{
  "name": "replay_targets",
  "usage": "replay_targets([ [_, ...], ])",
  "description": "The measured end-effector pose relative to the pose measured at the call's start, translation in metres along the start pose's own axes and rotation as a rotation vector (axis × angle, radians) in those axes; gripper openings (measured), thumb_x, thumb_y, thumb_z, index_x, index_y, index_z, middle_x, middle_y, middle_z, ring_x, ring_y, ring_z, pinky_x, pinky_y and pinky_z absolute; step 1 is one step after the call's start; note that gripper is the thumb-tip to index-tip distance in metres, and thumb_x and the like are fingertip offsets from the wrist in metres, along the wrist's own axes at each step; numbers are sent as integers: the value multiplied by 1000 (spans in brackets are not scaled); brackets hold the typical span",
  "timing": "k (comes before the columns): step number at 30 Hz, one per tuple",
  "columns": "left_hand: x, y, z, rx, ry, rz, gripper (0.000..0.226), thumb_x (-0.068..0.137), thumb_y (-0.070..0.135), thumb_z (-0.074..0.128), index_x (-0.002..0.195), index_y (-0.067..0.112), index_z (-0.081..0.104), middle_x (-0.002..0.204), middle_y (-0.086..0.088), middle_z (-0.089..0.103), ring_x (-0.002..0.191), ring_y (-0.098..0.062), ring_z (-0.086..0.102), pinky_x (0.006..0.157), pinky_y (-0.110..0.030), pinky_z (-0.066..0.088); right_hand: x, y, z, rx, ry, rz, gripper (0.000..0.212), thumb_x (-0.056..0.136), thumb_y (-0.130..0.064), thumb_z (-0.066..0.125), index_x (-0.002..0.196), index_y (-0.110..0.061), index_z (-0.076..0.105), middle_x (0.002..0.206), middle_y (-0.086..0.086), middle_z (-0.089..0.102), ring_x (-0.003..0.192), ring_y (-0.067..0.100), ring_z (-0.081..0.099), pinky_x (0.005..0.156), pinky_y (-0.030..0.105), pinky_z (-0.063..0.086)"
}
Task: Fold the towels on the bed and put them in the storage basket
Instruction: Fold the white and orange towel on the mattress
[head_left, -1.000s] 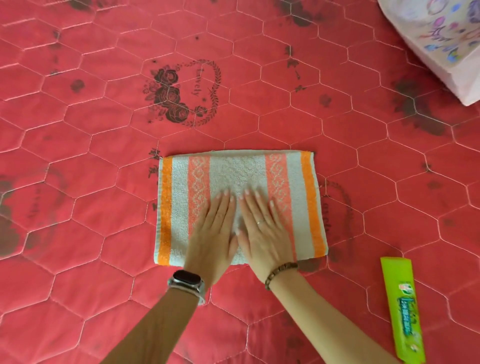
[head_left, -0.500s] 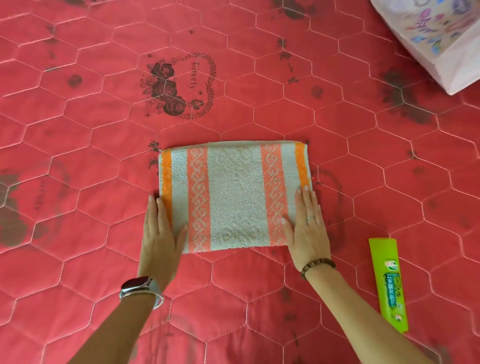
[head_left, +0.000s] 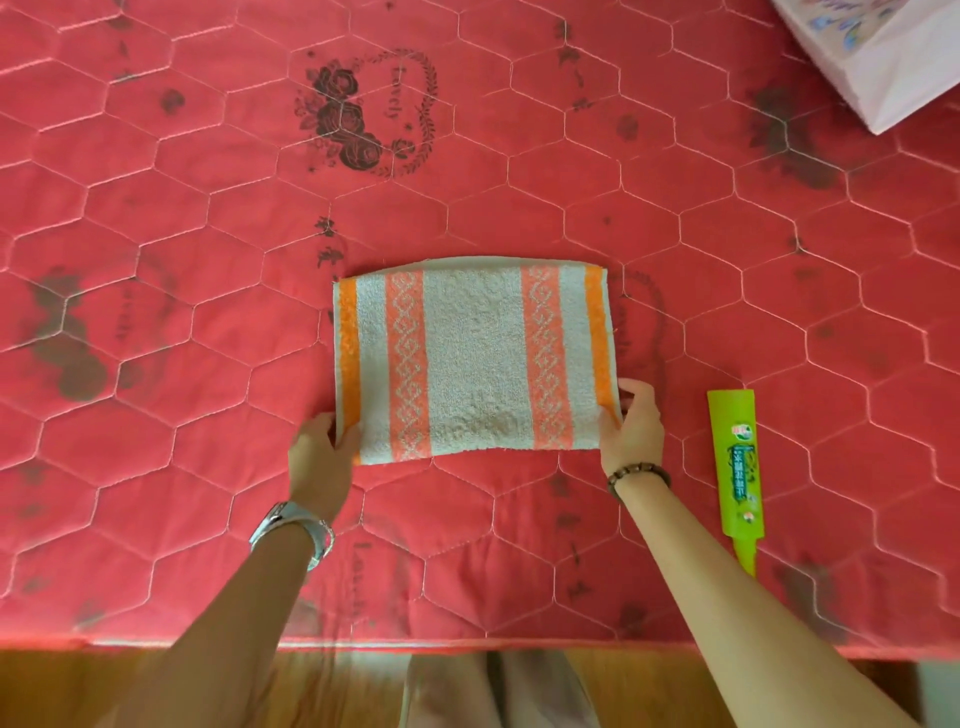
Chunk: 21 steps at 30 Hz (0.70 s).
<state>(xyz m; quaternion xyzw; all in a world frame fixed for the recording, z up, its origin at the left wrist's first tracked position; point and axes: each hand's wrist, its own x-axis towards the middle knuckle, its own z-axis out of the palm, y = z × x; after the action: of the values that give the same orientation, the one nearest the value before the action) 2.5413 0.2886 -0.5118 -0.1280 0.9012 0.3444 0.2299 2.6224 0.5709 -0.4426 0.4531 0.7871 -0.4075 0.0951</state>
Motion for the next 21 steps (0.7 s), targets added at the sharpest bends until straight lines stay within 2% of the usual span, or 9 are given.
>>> replay_targets([
  [4,-31,-28,-4,47,-55,-44,21,96,19,62,81,6,56,73,-8,55,66,-26,49,54,-31,34,-17,51,5,-23,5,42,36,93,0,55,129,1,49,121,22,58,113,36,55,89,33,40],
  [7,-63,-48,-4,48,-71,-110,17,96,19,63,88,5,59,74,-8,57,68,-27,52,55,-31,35,-35,85,9,-50,-18,47,36,91,-2,59,126,-5,51,113,16,60,98,24,57,79,28,41],
  [12,-111,-77,-9,11,-100,-192,17,94,16,66,101,2,61,76,-5,60,67,-23,54,57,-30,39,-80,120,7,-57,-55,98,39,90,-3,61,128,-9,50,99,3,59,86,20,58,66,22,43],
  [15,-125,-90,-14,-21,-114,-202,18,93,16,68,101,2,61,73,-1,59,66,-22,52,58,-31,37,-95,131,8,-48,-56,125,45,89,-6,65,131,-9,48,98,3,59,85,19,57,80,37,53],
  [17,-128,-90,-17,-61,-112,-195,17,92,18,70,102,6,62,78,-1,63,72,-24,57,61,-31,40,-99,135,10,-107,9,87,53,86,-8,69,133,-10,47,110,8,57,98,24,56,91,44,51],
  [19,-126,-86,-19,-119,-122,-192,22,91,21,71,108,9,63,86,-2,67,78,-23,61,66,-30,45,-100,128,11,-182,63,8,59,83,-12,72,135,-12,46,127,11,52,117,26,48,101,44,46],
  [21,-120,-78,-19,-193,-114,-185,29,89,20,73,113,7,64,93,-5,69,83,-22,63,71,-26,47,-101,114,17,-146,5,-105,59,85,-19,71,138,-16,45,135,6,47,126,22,42,106,40,41],
])
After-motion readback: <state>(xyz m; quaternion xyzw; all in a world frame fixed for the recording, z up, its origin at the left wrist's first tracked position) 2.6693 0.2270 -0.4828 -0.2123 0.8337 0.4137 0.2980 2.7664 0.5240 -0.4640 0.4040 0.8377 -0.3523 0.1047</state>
